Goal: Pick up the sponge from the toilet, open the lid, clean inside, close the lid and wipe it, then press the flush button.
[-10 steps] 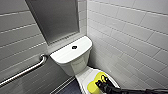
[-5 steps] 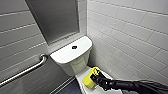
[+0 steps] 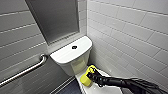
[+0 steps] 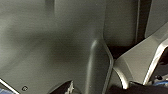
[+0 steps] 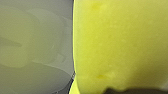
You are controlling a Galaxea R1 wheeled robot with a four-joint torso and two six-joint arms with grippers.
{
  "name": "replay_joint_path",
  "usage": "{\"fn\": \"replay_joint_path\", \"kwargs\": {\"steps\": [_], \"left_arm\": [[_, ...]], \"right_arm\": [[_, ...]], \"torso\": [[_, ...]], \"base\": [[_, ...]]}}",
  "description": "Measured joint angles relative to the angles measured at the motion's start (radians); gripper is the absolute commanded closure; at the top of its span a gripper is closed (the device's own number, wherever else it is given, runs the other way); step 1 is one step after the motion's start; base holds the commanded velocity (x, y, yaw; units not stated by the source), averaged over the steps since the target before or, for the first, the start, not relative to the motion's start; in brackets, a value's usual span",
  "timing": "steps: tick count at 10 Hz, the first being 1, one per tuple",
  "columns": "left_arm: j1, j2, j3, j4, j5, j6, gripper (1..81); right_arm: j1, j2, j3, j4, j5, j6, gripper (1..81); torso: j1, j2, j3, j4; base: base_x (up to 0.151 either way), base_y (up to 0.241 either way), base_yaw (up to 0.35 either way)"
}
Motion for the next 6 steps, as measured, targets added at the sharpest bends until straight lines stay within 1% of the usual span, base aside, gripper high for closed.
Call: {"fn": "replay_joint_path", "kwargs": {"steps": [3, 6], "left_arm": [[0.000, 0.000, 0.000, 0.000, 0.000, 0.000, 1.0], [0.000, 0.000, 0.000, 0.000, 0.000, 0.000, 1.0]], "right_arm": [[-0.005, 0.087, -0.097, 0.015, -0.069, -0.056, 81.1], [-0.083, 0.087, -0.141, 0.015, -0.097, -0.067, 81.1]], "torso": [[0.000, 0.000, 0.000, 0.000], [0.000, 0.000, 0.000, 0.000]], "base": [[0.000, 0.000, 0.000], [0.000, 0.000, 0.000]]}}
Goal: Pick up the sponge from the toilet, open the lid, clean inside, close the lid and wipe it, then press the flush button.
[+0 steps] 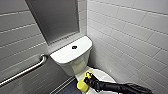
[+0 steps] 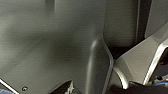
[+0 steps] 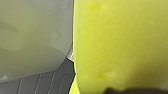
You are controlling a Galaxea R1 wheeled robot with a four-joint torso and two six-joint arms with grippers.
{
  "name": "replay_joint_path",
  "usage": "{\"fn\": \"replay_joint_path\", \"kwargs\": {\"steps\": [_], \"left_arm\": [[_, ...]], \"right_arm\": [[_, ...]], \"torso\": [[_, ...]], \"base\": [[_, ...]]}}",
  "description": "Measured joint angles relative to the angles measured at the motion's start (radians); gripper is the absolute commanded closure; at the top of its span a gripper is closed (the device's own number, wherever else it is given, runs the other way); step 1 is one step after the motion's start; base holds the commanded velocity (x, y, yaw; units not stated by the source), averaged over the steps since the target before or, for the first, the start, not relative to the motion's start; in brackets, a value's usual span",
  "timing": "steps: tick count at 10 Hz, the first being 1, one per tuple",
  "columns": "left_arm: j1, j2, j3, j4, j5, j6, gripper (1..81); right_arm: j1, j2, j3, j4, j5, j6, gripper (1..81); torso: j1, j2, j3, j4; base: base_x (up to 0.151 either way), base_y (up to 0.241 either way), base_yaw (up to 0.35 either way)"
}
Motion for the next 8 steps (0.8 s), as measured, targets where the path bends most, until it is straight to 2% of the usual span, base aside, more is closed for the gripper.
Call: {"fn": "replay_joint_path", "kwargs": {"steps": [4, 8], "left_arm": [[0.000, -0.001, 0.000, 0.000, 0.000, 0.000, 1.0], [0.000, -0.003, 0.000, 0.000, 0.000, 0.000, 1.0]], "right_arm": [[-0.053, -0.048, -0.004, -0.015, -0.074, -0.004, 81.1], [-0.111, -0.211, 0.177, -0.029, -0.079, -0.003, 81.1]], "torso": [[0.000, 0.000, 0.000, 0.000], [0.000, 0.000, 0.000, 0.000]], "base": [[0.000, 0.000, 0.000], [0.000, 0.000, 0.000]]}}
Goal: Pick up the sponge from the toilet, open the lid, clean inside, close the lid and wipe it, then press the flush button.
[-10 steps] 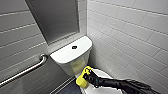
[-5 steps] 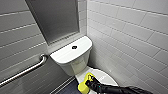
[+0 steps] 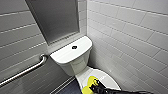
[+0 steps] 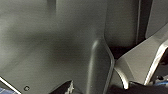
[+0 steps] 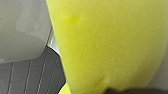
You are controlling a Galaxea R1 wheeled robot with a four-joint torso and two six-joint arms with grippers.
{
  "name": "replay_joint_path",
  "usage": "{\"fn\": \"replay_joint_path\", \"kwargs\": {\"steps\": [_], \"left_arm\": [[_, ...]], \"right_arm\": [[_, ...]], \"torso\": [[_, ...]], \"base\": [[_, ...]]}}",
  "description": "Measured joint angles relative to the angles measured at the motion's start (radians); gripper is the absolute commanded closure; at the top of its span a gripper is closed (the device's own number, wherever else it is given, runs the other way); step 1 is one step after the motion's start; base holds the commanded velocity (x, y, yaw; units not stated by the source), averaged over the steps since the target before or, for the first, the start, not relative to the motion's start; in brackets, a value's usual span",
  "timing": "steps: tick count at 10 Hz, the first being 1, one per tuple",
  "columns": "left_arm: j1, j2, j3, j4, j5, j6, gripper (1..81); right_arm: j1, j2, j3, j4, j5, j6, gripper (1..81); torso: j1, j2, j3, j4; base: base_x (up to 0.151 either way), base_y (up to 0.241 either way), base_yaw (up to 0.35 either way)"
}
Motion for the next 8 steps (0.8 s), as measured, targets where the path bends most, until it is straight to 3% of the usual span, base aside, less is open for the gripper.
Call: {"fn": "replay_joint_path", "kwargs": {"steps": [2, 5, 8], "left_arm": [[-0.002, -0.005, 0.001, 0.000, 0.001, 0.000, 1.0], [-0.006, -0.005, 0.001, 0.000, 0.001, 0.000, 1.0], [-0.006, -0.004, 0.001, 0.000, 0.000, 0.000, 1.0]], "right_arm": [[-0.063, -0.093, 0.092, -0.038, -0.013, 0.005, 81.1], [-0.127, -0.199, 0.229, -0.096, 0.035, 0.033, 81.1], [-0.200, -0.338, 0.362, -0.204, 0.071, 0.161, 81.1]], "torso": [[0.000, 0.000, 0.000, 0.000], [0.000, 0.000, 0.000, 0.000], [0.000, 0.000, 0.000, 0.000]], "base": [[0.000, 0.000, 0.000], [0.000, 0.000, 0.000], [0.000, 0.000, 0.000]]}}
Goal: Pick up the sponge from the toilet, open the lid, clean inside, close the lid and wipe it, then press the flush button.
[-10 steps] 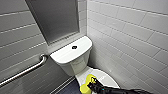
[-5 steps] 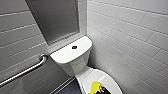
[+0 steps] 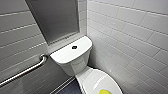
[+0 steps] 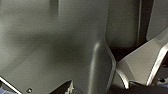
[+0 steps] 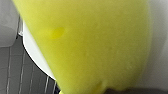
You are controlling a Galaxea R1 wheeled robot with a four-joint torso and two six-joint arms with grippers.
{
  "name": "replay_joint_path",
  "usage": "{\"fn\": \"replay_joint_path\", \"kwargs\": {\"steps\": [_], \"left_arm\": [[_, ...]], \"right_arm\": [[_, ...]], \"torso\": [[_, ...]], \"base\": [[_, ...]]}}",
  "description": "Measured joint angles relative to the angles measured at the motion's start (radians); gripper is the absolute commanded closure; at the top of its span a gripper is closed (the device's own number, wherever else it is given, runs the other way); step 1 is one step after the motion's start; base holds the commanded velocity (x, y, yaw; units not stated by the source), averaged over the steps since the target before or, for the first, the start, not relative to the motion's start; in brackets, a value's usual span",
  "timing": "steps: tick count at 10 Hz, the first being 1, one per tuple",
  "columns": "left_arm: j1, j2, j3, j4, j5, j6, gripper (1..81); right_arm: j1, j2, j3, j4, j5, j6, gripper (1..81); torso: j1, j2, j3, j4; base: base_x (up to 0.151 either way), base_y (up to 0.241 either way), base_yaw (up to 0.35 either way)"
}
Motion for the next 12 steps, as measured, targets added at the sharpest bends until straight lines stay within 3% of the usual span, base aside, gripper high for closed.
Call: {"fn": "replay_joint_path", "kwargs": {"steps": [4, 7, 12], "left_arm": [[0.000, -0.003, 0.016, 0.000, 0.000, 0.000, 1.0], [0.000, -0.010, 0.018, 0.000, 0.000, 0.000, 1.0], [-0.005, -0.009, 0.018, 0.000, 0.000, 0.000, 1.0]], "right_arm": [[-0.166, -0.158, 0.080, -0.243, 0.073, 0.219, 81.1], [-0.283, -0.294, 0.104, -0.322, 0.129, 0.354, 81.1], [-0.475, -0.353, 0.156, -0.467, 0.134, 0.422, 81.1]], "torso": [[0.000, 0.000, 0.000, 0.000], [0.000, 0.000, 0.000, 0.000], [0.000, 0.000, 0.000, 0.000]], "base": [[0.000, 0.000, 0.000], [0.000, 0.000, 0.000], [0.000, 0.000, 0.000]]}}
